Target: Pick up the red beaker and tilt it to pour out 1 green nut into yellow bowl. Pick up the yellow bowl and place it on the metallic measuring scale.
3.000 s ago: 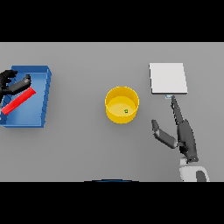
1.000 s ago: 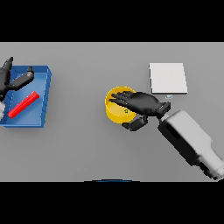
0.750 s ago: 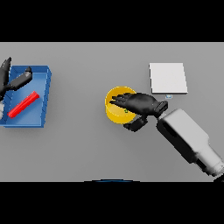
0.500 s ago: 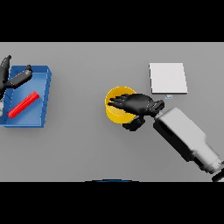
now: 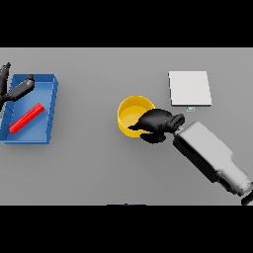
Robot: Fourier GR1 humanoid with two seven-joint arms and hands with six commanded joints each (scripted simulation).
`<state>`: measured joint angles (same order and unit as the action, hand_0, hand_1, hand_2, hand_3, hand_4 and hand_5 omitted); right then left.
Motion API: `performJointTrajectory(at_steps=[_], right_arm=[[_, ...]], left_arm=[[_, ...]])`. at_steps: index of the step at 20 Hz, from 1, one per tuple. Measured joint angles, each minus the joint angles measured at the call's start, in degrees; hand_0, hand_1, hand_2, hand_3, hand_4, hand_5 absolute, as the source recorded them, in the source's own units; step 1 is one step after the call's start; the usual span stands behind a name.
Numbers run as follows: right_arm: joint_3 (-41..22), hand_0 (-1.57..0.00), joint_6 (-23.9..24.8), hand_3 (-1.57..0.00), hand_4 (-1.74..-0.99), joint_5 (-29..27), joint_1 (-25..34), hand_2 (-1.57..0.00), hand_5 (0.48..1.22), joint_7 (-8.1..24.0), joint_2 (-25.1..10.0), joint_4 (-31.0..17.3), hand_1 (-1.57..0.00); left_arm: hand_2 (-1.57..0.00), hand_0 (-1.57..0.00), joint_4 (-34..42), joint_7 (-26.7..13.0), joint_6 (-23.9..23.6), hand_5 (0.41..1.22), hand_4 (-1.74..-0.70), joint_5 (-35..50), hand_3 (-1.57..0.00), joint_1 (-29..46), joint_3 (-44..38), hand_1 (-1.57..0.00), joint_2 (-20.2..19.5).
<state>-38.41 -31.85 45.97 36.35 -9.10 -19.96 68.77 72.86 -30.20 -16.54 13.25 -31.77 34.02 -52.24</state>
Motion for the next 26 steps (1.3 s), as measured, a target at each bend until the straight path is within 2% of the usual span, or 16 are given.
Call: performJointTrajectory(at_steps=[1, 3, 8, 10, 13, 16, 17, 22, 24, 26], right_arm=[[-0.03, -1.29, 0.09, -1.02, -1.649, -0.24, 0.06, -1.26, 1.154, -0.2, -0.08, -0.2, -1.27], [0.15, -1.39, -0.75, -1.14, -1.682, -0.82, 0.08, -1.31, 1.178, 0.22, -0.44, 0.41, -1.38], [0.75, -1.51, -0.88, -1.19, -1.722, -1.75, 0.19, -1.45, 1.207, 2.16, -1.23, 1.49, -1.51], [1.31, -1.53, -2.05, -1.19, -1.729, -3.02, -0.03, -1.49, 1.212, 1.32, -2.54, 3.98, -1.53], [3.03, -1.55, -4.5, -1.38, -1.731, -4.71, 0.49, -1.51, 1.216, 3.19, -4.3, 8.16, -1.55], [5.1, -1.56, -6.44, -1.34, -1.726, -5.81, 1.85, -1.54, 1.219, 4.92, -6.67, 11.71, -1.56], [5.6, -1.56, -7.09, -1.31, -1.724, -5.98, 2.21, -1.54, 1.219, 6.68, -6.96, 12.94, -1.56], [7.99, -1.57, -8.89, -1.24, -1.719, -7.93, 2.72, -1.56, 1.22, 9.95, -7.92, 15.08, -1.57], [8.36, -1.57, -7.79, -1.26, -1.719, -7.4, 3.75, -1.57, 1.22, 7.72, -9.88, 15.14, -1.57], [9.25, -1.57, -6.2, -1.33, -1.72, -6.58, 5.54, -1.57, 1.221, 6.83, -11.26, 12.67, -1.57]], left_arm=[[0.0, 0.0, -0.25, 0.14, 0.08, 0.727, -0.8, 0.22, 0.0, 0.24, 0.02, 0.0, 0.31], [0.0, 0.0, 0.71, 0.27, -0.24, 0.725, -0.8, 0.22, 0.0, 0.49, -0.12, 0.0, -0.29], [0.0, 0.0, 0.73, -0.65, -0.19, 0.725, -0.8, 0.07, 0.0, -0.28, -0.08, 0.0, -0.28], [0.0, 0.0, 1.03, -0.51, -0.3, 0.724, -0.8, -0.08, 0.0, 0.41, 0.17, 0.0, -0.49], [0.0, 0.0, 1.62, -0.87, -0.11, 0.721, -0.8, -0.05, 0.0, 0.34, 0.4, 0.0, -0.53], [0.0, 0.0, 1.1, -0.13, 0.04, 0.72, -0.8, -0.11, 0.0, 0.18, 0.32, 0.0, -0.34], [0.0, 0.0, 1.26, -0.76, 0.01, 0.722, -0.8, -0.16, 0.0, -0.37, 0.29, 0.0, -0.34], [0.0, 0.0, 1.82, -0.55, -0.05, 0.723, -0.8, 0.36, 0.0, 0.34, -0.14, 0.0, -0.97], [0.0, 0.0, 0.91, -0.42, -0.26, 0.73, -0.8, -0.48, 0.0, -0.4, 0.06, 0.0, -0.66], [0.0, 0.0, 1.94, 0.43, -0.1, 0.741, -0.81, 0.06, 0.0, 0.04, -0.57, 0.0, -1.67]])
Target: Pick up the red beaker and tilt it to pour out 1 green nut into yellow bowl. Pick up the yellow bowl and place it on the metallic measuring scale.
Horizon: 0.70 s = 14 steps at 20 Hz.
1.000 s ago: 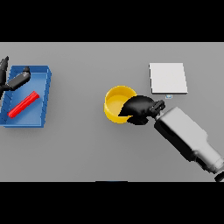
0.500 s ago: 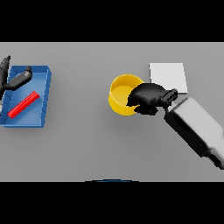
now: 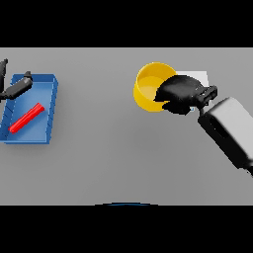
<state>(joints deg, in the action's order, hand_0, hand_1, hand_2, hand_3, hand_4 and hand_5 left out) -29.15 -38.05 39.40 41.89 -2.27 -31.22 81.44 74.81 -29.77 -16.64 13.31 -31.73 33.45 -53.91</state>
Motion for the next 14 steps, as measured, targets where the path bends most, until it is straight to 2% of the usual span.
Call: performJointTrajectory(at_steps=[3, 5, 6, 8, 10, 11, 14], right_arm=[[1.53, -1.57, 1.7, -1.26, -1.719, 0.43, 1.61, -1.57, 1.221, 0.03, -1.58, -3.2, -1.57], [2.44, -1.57, 3.77, -1.23, -1.72, 0.8, 2.19, -1.57, 1.221, -1.22, -2.5, -6.75, -1.57], [2.83, -1.57, 4.5, -1.22, -1.72, 1.02, 2.79, -1.57, 1.221, -0.15, -2.14, -8.73, -1.57], [4.15, -1.57, 5.07, -1.2, -1.72, 0.31, 3.13, -1.57, 1.221, -0.29, -2.69, -11.7, -1.57], [4.78, -1.57, 6.99, -1.18, -1.72, 0.72, 3.07, -1.57, 1.221, -1.46, -3.39, -15.52, -1.57], [4.93, -1.57, 8.48, -1.17, -1.72, 1.13, 3.08, -1.57, 1.221, -3.09, -3.98, -17.65, -1.57], [4.99, -1.57, 11.16, -1.21, -1.722, 2.08, 4.41, -1.57, 1.221, -3.95, -2.94, -23.62, -1.57]], left_arm=[[0.0, 0.0, 0.58, -1.41, -0.25, 0.734, -0.8, -0.29, 0.0, 0.64, 0.54, 0.0, -0.16], [0.0, 0.0, 1.51, -2.71, -0.69, 0.739, -0.81, -0.54, 0.0, 0.13, 0.88, 0.0, 0.12], [0.0, 0.0, 2.72, -4.18, -1.08, 0.743, -0.81, -0.59, 0.0, 0.02, 1.05, 0.0, -0.18], [0.0, 0.0, 3.27, -5.18, -1.26, 0.759, -0.82, -0.33, 0.0, 0.3, 1.08, 0.0, -0.46], [0.0, 0.0, 3.22, -5.17, -1.06, 0.769, -0.83, -0.05, 0.0, 0.88, 0.83, 0.0, -1.1], [0.0, 0.0, 3.18, -5.18, -1.29, 0.773, -0.83, 0.18, 0.0, 0.75, 1.0, 0.0, -1.31], [0.0, 0.0, 3.05, -5.17, -1.05, 0.765, -0.82, 0.06, 0.0, 0.45, 0.98, 0.0, -1.87]])
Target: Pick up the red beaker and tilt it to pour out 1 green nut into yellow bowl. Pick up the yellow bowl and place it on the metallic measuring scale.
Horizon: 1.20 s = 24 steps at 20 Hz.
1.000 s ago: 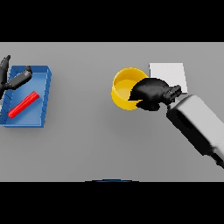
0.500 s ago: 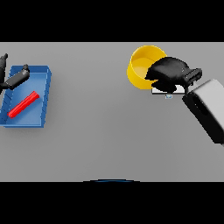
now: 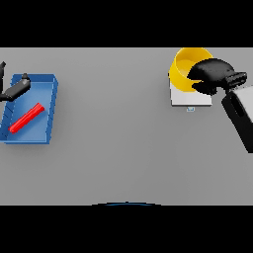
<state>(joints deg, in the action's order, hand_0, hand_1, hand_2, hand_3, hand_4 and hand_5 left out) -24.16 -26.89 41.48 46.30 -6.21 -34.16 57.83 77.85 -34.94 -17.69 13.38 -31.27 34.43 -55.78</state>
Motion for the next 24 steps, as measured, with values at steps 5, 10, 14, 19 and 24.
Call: performJointTrajectory(at_steps=[5, 10, 14, 19, 24], right_arm=[[-0.05, -1.57, 4.46, -1.39, -1.724, 1.77, 1.8, -1.57, 1.221, -1.45, 1.53, -9.94, -1.57], [0.08, -1.57, 7.5, -1.5, -1.727, 2.24, 3.55, -1.56, 1.221, -3.52, 3.76, -17.15, -1.5], [-0.18, -1.55, 8.99, -1.48, -1.721, 2.66, 3.43, -1.57, 1.221, -4.1, 4.58, -19.92, -1.42], [0.59, -1.22, 7.61, -0.82, -1.548, 1.66, 4.62, -1.13, 1.053, -4.32, 5.65, -22.44, -1.08], [1.11, -0.4, 7.0, -0.6, -1.41, 1.49, 5.99, -0.52, 0.821, -4.55, 6.32, -25.26, -0.35]], left_arm=[[0.0, 0.0, -0.07, 0.0, -0.12, 0.753, -0.81, 0.56, 0.0, 0.25, 0.52, 0.0, -0.55], [0.0, 0.0, -0.65, 0.09, -0.52, 0.729, -0.8, 0.92, 0.0, -0.51, 1.25, 0.0, -0.14], [0.0, 0.0, -0.7, -0.01, -1.18, 0.734, -0.81, 0.94, 0.0, -0.77, 1.76, 0.0, 0.03], [0.0, 0.0, -1.3, 0.0, -0.91, 0.744, -0.81, 1.06, 0.0, -1.17, 1.7, 0.0, 0.38], [0.0, 0.0, -2.85, 0.07, -0.11, 0.738, -0.81, 0.84, 0.0, -1.95, 2.39, 0.0, 1.51]])
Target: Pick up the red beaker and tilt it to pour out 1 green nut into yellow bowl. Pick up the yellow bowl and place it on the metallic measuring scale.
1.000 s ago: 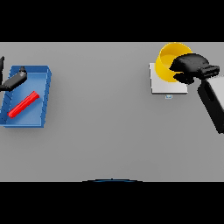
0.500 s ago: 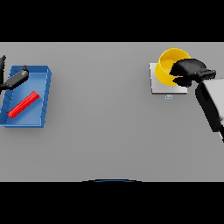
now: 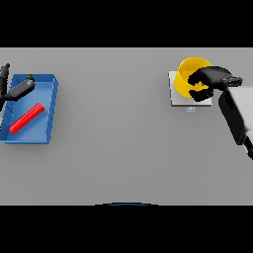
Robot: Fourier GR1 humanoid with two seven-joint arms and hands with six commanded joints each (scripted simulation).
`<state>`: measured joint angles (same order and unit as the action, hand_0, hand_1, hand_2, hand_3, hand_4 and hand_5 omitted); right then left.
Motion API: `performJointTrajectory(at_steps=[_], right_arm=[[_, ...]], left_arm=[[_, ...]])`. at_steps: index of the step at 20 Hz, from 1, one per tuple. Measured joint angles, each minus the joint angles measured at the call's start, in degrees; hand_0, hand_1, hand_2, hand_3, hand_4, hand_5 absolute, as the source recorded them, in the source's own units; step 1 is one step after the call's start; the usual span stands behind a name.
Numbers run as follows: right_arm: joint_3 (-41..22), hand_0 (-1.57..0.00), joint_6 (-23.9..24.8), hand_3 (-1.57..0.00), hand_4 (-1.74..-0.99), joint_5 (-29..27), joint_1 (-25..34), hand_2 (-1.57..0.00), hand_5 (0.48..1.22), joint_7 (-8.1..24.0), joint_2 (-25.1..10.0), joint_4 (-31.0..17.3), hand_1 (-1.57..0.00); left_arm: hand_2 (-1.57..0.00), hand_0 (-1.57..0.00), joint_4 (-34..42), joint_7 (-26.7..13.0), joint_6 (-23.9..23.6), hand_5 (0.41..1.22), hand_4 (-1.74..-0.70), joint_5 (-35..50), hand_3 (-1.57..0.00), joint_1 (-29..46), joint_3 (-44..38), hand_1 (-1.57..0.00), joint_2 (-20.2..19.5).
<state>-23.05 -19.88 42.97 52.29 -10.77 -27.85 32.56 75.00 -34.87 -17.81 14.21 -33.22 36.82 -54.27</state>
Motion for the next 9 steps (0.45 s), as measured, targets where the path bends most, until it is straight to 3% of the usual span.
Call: performJointTrajectory(at_steps=[4, 9], right_arm=[[-0.85, -0.16, -0.66, -0.47, -1.356, 0.63, 0.38, -0.29, 0.755, -2.42, -0.35, -1.03, -0.14], [-1.85, -0.05, -0.86, -0.35, -1.308, 1.56, 0.86, -0.12, 0.733, -2.75, 0.32, -1.73, -0.05]], left_arm=[[0.0, 0.0, -0.77, 0.11, -0.12, 0.736, -0.81, 0.13, 0.0, -0.27, -0.23, 0.0, 0.55], [0.0, 0.0, -0.88, -0.02, -0.27, 0.734, -0.82, 0.36, 0.0, -0.7, -0.4, 0.0, 0.64]])
